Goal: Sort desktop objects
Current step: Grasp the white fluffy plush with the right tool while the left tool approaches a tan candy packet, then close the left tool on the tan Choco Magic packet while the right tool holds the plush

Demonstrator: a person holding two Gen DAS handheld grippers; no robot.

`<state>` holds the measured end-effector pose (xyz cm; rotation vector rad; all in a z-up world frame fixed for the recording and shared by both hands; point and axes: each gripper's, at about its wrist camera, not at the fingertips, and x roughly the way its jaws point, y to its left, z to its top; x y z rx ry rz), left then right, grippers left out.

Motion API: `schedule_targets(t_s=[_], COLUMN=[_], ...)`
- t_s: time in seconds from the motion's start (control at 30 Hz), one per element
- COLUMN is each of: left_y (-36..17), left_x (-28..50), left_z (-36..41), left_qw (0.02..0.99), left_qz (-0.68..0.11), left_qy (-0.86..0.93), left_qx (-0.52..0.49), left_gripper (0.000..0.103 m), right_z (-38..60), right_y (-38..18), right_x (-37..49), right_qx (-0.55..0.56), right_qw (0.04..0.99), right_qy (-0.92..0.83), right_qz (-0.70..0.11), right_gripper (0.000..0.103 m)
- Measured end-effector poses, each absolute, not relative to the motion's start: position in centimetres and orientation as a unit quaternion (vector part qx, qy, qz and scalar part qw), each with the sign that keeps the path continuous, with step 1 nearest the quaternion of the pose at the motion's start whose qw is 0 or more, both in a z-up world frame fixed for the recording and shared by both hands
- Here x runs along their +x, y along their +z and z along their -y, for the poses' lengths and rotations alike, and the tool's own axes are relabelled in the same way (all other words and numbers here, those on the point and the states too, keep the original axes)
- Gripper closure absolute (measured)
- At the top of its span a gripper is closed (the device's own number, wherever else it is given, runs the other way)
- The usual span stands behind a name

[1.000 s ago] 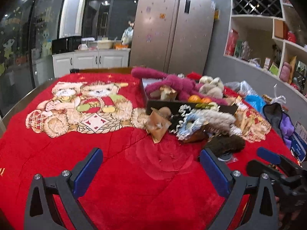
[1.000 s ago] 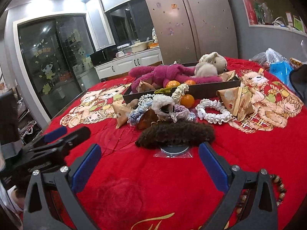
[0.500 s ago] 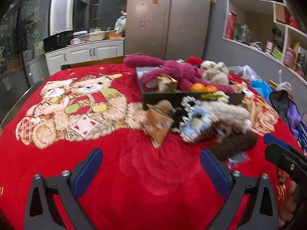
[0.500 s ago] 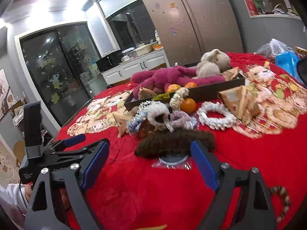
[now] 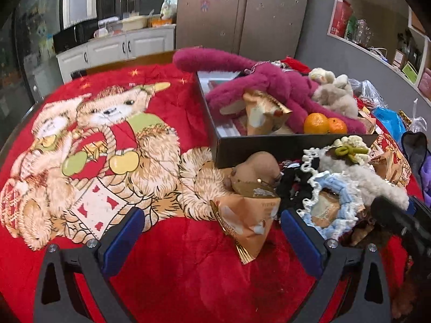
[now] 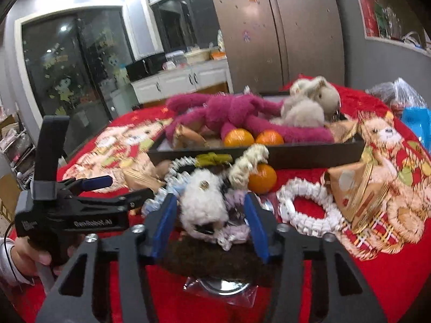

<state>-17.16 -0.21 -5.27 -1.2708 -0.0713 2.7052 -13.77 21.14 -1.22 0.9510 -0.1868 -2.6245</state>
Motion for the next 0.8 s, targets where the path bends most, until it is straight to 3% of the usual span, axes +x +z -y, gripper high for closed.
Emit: schedule_targets(t_s=[0.3, 0.4, 0.47, 0.57, 0.63, 0.73, 0.8], left_y=[-6.3, -6.4, -6.3, -5.9, -5.7, -5.5, -5.5], left_x=[-17.6, -17.6, -17.5, -17.1, -16.8, -16.8, -16.8], left_z=[-0.5, -0.8, -0.6, -0.5, -0.8, -0.7, -0.5], left_qw=[0.058, 0.064, 0.064, 0.069, 0.074, 0.071, 0.071], left_qz=[-0.008, -0.016, -0.011, -0.008, -0.011, -0.011, -0.004], left_qy=[0.891, 0.890, 0.892, 0.897, 0.900, 0.901, 0.901], left_qx=[-0.451, -0.451, -0.447, -0.436, -0.430, -0.427, -0.427], left_gripper=[0.000, 0.000, 0.006, 0.029, 0.052, 0.069, 0.071], right_z=[-20.5, -20.7, -20.6, -20.5, -20.4, -20.5, -20.6], right_y=[-1.8, -1.9, -1.9, -1.9, -1.8, -1.8, -1.6], right_x=[-14.8, -14.7, -14.7, -14.5, -14.3, -14.1, -13.8], right_qx=[0.346, 0.347, 0.345, 0.344, 0.343, 0.341, 0.337], right_qw=[0.184, 0.189, 0.190, 0.190, 0.189, 0.190, 0.192], right_qy=[-0.918, -0.915, -0.916, -0.916, -0.917, -0.917, -0.919], right_qz=[0.069, 0.079, 0.079, 0.076, 0.075, 0.075, 0.077], right_gripper=[0.065, 0.071, 0.072, 0.072, 0.072, 0.072, 0.073])
